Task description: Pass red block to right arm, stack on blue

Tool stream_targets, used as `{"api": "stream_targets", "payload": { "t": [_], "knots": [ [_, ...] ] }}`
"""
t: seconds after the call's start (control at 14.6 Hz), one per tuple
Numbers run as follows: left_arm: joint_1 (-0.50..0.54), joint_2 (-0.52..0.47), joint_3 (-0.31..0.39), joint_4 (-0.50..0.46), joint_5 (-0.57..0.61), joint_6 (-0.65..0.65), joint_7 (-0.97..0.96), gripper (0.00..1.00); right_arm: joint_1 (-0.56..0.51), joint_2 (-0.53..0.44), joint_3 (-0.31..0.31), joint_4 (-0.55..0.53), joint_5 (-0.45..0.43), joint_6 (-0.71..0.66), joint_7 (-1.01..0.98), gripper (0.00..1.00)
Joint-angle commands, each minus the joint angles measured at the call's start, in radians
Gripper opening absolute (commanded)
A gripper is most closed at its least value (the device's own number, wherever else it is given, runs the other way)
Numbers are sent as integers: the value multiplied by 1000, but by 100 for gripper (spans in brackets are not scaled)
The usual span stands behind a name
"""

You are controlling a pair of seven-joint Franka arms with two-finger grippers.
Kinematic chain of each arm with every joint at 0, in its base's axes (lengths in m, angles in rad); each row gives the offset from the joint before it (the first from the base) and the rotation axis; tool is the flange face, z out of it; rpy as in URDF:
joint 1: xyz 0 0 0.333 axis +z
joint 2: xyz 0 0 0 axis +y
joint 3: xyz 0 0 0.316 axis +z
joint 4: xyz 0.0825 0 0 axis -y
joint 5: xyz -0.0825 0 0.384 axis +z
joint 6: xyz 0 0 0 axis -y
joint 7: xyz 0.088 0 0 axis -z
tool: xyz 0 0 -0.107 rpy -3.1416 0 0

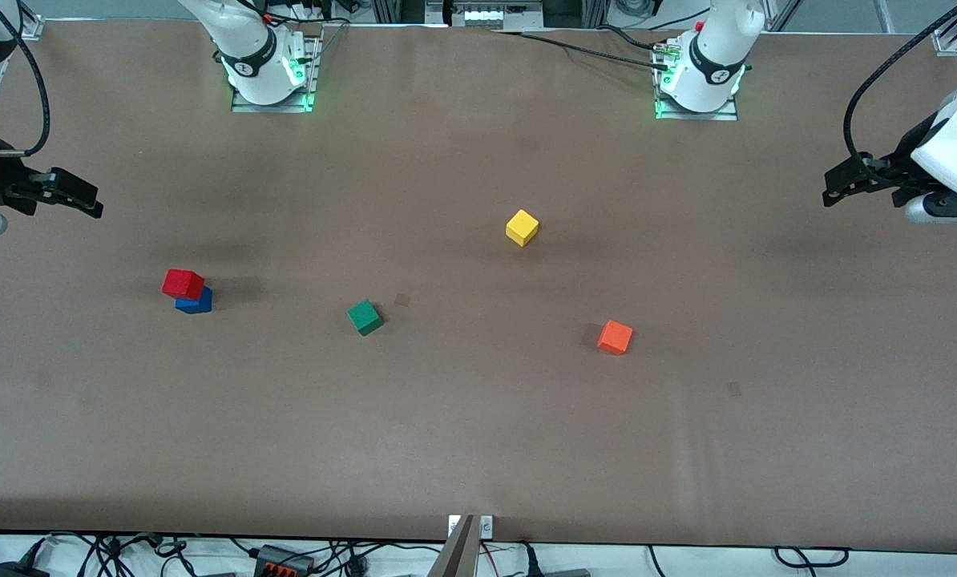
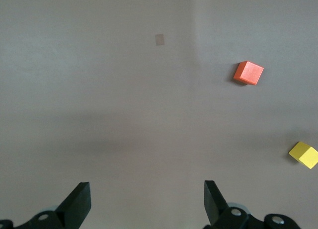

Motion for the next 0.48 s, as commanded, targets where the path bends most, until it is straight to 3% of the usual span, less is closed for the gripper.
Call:
{"api": "stream_targets", "payload": {
  "t": [0.0,0.41],
  "knots": [
    [3,7,-3,24,18,-22,-9,100,1,-12,-5,-17,-6,19,-6,100],
    [3,7,-3,24,18,-22,-9,100,-6,-7,-5,-16,-12,28,-9,100]
  ]
}}
